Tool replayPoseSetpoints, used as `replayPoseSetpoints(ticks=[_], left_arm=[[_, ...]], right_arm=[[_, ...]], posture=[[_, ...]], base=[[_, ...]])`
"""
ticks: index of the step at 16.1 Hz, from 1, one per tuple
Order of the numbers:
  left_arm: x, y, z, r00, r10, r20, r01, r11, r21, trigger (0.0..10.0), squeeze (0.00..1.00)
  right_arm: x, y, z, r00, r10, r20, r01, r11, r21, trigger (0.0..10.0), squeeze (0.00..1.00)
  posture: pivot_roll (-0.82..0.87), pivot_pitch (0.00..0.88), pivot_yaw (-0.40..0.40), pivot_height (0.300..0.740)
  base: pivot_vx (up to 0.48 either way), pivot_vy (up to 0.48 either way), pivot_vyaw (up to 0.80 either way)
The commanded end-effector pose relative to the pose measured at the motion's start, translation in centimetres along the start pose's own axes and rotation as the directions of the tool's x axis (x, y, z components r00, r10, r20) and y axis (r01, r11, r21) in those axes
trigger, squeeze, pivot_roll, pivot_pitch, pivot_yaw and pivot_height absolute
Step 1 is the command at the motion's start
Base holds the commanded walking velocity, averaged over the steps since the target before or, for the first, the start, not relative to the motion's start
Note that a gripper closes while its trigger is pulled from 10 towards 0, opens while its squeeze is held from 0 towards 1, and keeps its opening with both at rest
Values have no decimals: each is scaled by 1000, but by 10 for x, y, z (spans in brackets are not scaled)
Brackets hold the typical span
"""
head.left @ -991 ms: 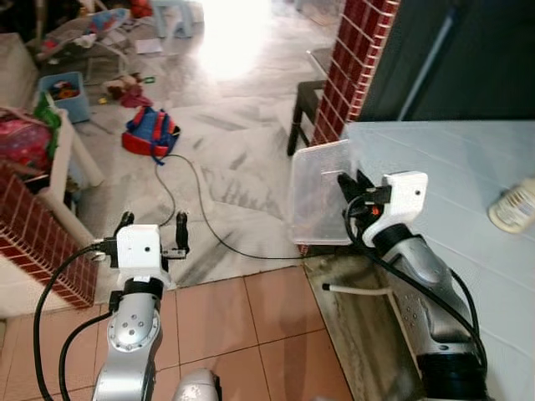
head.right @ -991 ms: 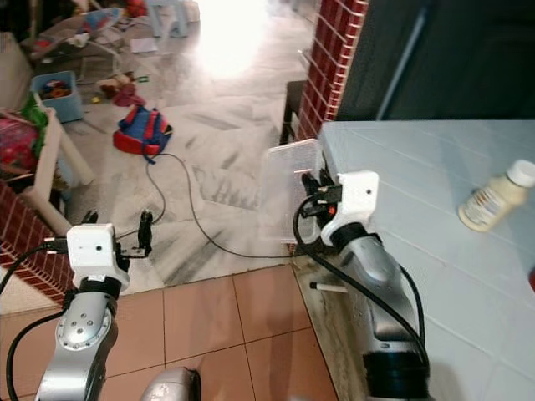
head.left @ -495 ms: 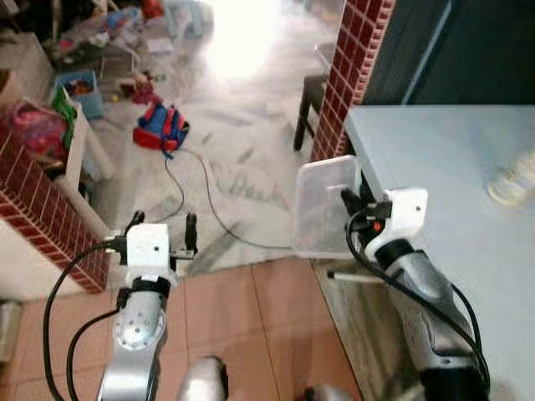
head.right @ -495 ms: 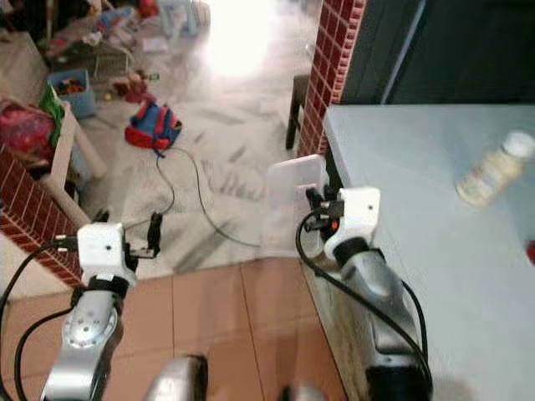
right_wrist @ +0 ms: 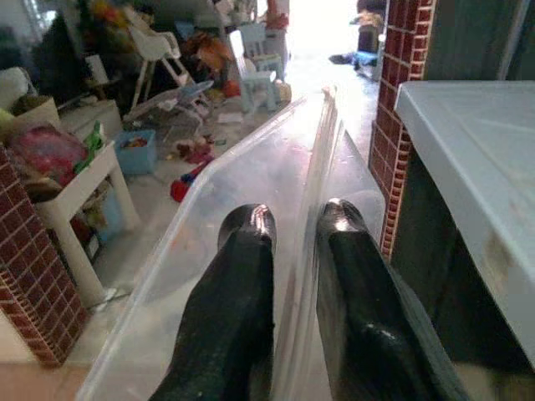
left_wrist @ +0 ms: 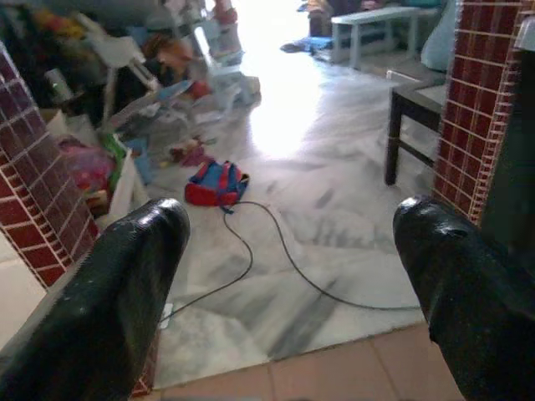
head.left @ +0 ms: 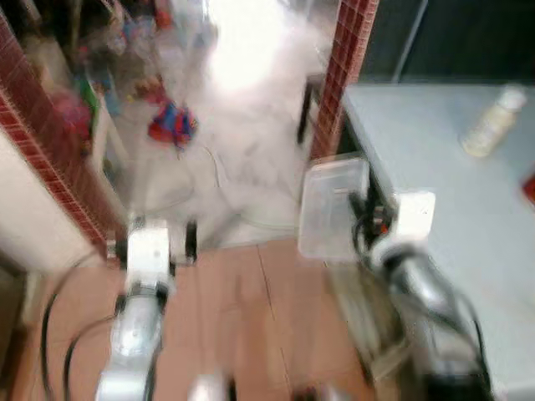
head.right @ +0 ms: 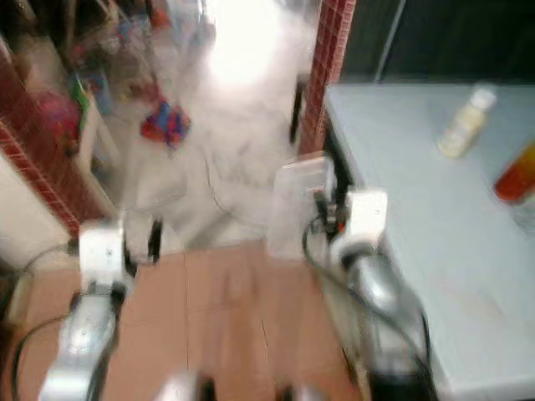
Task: Restocking fridge
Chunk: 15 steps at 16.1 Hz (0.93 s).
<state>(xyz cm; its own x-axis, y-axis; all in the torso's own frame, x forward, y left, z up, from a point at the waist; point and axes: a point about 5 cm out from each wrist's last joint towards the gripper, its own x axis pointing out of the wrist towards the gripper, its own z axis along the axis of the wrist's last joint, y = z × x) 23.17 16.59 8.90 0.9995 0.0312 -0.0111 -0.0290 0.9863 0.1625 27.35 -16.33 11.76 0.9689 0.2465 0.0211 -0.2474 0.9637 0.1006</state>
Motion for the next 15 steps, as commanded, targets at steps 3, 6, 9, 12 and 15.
replayPoseSetpoints(ticks=[3, 6, 9, 12, 15], left_arm=[[3, 0, 4, 1000, 3, 9, -3, 1000, -1, 10000, 0], [4, 1, 4, 1000, 8, 10, -8, 1000, -5, 10000, 0], [6, 1, 5, 1000, 9, 13, -9, 1000, -6, 10000, 0], [8, 1, 5, 1000, 11, 14, -11, 1000, -12, 10000, 0], [9, 0, 4, 1000, 12, 10, -11, 1000, -22, 10000, 0]], right_arm=[[2, 2, 7, 1000, 16, 21, -15, 999, -47, 10000, 0], [3, 0, 8, 1000, 8, 25, -7, 999, -34, 10000, 0], [4, 1, 9, 1000, 8, 29, -7, 999, -37, 10000, 0], [5, 0, 8, 1000, 7, 30, -6, 999, -32, 10000, 0], [7, -1, 11, 999, 4, 37, -3, 1000, -28, 10000, 0]], posture=[[51, 28, -10, 740], [50, 30, -8, 740], [52, 29, -6, 740], [50, 24, -8, 740], [49, 18, -13, 740]], base=[[0, 0, 267], [0, 0, 800], [0, 0, 800], [0, 0, 800], [0, 110, 506]])
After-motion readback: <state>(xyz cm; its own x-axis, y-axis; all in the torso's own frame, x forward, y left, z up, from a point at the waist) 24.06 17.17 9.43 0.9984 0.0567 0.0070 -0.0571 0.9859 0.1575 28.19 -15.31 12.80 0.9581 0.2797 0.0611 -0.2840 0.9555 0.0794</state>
